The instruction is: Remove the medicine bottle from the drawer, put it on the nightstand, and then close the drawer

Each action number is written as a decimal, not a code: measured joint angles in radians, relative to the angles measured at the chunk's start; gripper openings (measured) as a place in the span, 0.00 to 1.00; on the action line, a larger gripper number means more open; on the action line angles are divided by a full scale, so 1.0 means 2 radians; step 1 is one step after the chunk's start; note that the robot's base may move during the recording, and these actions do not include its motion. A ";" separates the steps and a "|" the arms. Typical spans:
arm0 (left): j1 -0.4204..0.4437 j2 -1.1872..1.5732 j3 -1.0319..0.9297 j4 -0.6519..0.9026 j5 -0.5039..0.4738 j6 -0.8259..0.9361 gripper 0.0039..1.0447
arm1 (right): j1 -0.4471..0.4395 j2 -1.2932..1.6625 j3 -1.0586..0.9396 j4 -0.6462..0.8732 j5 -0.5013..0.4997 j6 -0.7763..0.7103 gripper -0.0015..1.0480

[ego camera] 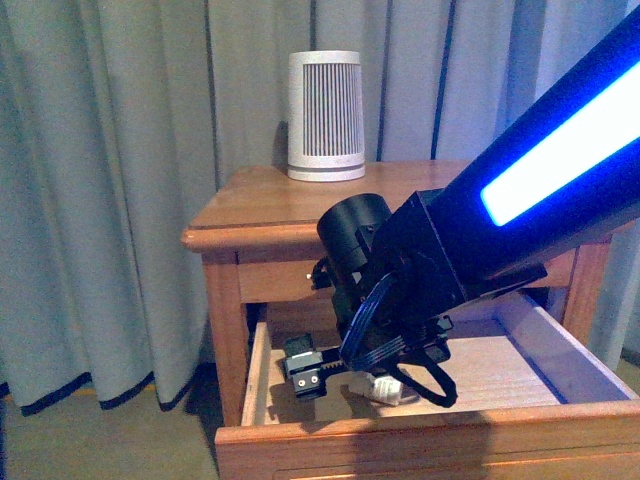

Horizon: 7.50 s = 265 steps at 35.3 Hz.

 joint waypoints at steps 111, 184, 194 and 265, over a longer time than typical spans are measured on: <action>0.000 0.000 0.000 0.000 0.001 0.000 0.94 | -0.167 -0.142 0.047 -0.056 -0.065 -0.044 0.28; 0.000 0.000 0.000 0.000 0.001 0.000 0.94 | -0.132 -0.234 -0.501 0.383 -0.051 0.020 0.93; 0.000 0.000 0.000 0.000 0.001 0.000 0.94 | -0.153 -0.141 -0.350 0.380 -0.019 -0.021 0.93; 0.000 0.000 0.000 0.000 0.001 0.000 0.94 | -0.204 -1.059 -0.784 0.123 -0.092 -0.020 0.75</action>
